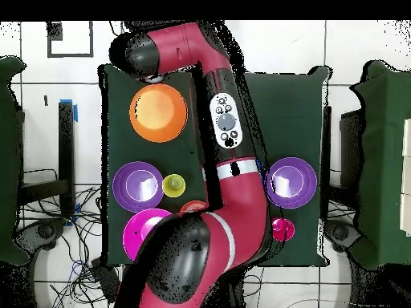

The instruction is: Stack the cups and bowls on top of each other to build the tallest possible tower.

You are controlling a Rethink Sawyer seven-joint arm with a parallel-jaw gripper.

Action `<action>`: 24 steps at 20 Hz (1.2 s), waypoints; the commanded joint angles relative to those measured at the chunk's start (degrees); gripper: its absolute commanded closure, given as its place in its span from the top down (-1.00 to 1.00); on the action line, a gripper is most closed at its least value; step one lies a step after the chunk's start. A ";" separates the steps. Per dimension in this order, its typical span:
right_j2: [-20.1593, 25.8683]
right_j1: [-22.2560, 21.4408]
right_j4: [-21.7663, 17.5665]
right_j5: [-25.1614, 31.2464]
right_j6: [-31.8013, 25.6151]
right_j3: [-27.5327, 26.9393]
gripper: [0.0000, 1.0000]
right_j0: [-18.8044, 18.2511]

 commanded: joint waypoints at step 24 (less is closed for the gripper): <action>-20.29 5.42 9.29 -8.62 25.97 13.37 1.00 8.53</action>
